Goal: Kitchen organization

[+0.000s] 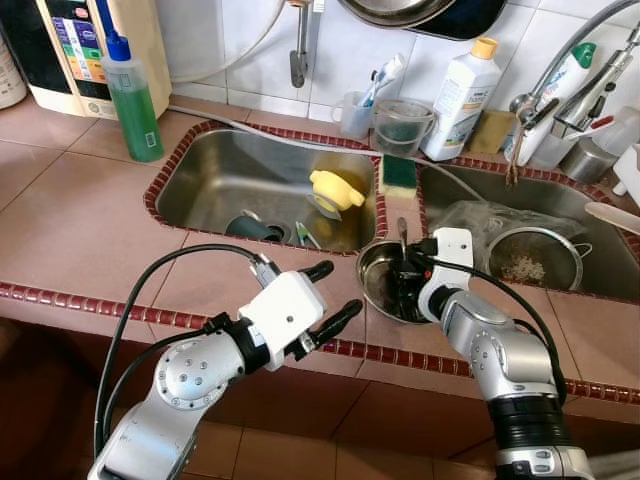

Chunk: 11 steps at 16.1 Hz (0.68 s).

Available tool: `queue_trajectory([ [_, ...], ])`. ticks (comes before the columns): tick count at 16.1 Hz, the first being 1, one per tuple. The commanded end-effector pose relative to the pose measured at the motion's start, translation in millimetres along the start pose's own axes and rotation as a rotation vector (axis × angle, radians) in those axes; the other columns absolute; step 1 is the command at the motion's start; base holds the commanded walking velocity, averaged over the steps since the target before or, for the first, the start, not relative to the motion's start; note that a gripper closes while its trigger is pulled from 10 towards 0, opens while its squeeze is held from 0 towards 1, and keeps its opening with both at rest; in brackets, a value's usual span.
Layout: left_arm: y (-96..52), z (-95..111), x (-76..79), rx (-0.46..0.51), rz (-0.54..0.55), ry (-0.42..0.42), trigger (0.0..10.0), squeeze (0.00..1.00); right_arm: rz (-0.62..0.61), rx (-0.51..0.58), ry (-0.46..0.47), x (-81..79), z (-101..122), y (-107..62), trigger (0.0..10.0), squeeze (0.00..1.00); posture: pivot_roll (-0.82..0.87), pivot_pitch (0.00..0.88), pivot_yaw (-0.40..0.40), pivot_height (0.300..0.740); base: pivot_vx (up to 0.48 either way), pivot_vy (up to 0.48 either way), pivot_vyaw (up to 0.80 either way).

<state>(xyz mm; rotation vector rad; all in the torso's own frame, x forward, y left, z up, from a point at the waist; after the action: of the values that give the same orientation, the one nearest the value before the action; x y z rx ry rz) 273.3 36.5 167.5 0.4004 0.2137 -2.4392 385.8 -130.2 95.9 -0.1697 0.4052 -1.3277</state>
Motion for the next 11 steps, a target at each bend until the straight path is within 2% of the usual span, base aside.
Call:
queue_trajectory([
  [1, 0.1, 7.8, 3.0, 0.019, -0.017, 0.012, 10.0, 0.0, -0.013, -0.031, 0.021, 6.1, -8.0, -0.6, 0.0, 0.0, 0.05, 0.088, -0.114, 0.74, 0.0, 0.0, 0.0],
  [8, 1.5, 8.6, 2.0, 0.019, -0.023, 0.011, 10.0, 0.0, -0.009, -0.012, 0.025, 4.1, -3.0, -1.1, 0.0, 0.0, 0.05, 0.081, -0.112, 0.74, 0.0, 0.0, 0.0],
  [10, 2.0, 9.0, -2.3, 0.022, -0.014, 0.0, 10.0, 0.0, 0.027, 0.07, 0.032, -2.9, 20.2, -6.3, 0.0, 0.0, 0.05, 0.074, -0.11, 0.74, 0.0, 0.0, 0.0],
  [11, 1.8, 9.0, -3.6, 0.023, -0.01, -0.004, 10.0, 0.0, 0.03, 0.078, 0.032, -3.7, 24.1, -7.0, 0.0, 0.0, 0.05, 0.072, -0.109, 0.74, 0.0, 0.0, 0.0],
])
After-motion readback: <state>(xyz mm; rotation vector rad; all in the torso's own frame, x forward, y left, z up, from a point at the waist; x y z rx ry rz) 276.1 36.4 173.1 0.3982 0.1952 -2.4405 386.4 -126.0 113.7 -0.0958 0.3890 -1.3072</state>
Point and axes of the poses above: a point about 5 cm out from each wrist's last joint towards the gripper, its own y axis pointing out of the wrist towards the gripper, its own z axis along the axis of the wrist's last joint, x = y × z, the point moved 6 cm from there along y, pointing out of the wrist towards the gripper, and after that the axes turned 2 degrees about -y, right-handed, at the moved point
